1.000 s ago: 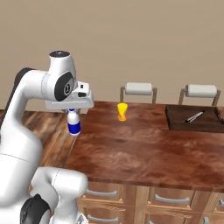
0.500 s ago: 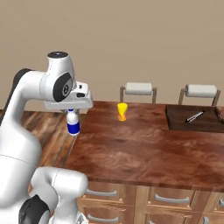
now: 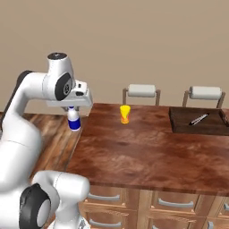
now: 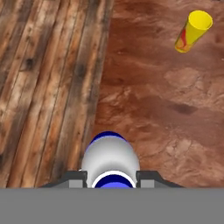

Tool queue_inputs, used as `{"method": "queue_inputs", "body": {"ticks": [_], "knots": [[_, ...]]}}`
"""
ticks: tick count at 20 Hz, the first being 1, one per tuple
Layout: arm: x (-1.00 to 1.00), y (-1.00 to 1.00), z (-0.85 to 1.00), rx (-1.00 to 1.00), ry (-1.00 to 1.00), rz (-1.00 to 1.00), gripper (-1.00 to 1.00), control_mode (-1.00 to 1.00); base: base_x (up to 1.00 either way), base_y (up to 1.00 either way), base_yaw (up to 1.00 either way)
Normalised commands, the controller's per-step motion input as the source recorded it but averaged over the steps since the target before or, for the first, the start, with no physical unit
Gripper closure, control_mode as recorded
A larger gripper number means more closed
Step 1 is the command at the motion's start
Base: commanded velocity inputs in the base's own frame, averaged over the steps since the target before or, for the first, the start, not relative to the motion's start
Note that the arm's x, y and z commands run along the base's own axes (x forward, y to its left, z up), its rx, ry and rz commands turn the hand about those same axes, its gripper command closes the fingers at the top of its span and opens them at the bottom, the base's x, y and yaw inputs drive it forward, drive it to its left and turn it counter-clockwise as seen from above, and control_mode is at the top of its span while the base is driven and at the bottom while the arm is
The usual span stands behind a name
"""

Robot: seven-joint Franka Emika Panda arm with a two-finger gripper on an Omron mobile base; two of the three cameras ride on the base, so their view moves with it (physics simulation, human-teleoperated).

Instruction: Place the drinks on the dining counter in a tight cluster.

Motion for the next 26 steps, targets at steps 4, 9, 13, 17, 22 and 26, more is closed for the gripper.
{"method": "queue_inputs", "body": {"ticks": [4, 9, 13, 17, 22, 26], "knots": [[0.77, 0.0, -0.07, 0.0, 0.01, 0.0, 1.0, -1.0, 0.0, 0.0, 0.0], [0.85, -0.62, -0.16, 0.0, 0.12, 0.0, 1.0, -1.0, 0.0, 0.0, 0.0], [0.34, -0.78, -0.26, 0.02, 0.19, -0.05, 1.0, -1.0, 0.0, 0.0, 0.0], [0.0, -0.27, -0.37, 0.0, 0.18, -0.11, 1.0, -1.0, 0.0, 0.0, 0.0], [0.0, 0.0, -0.52, 0.0, 0.02, -0.04, 1.0, -1.0, 0.0, 0.0, 0.0], [0.0, 0.0, -0.39, 0.0, -0.13, -0.01, 1.0, -1.0, 0.0, 0.0, 0.0]]}}
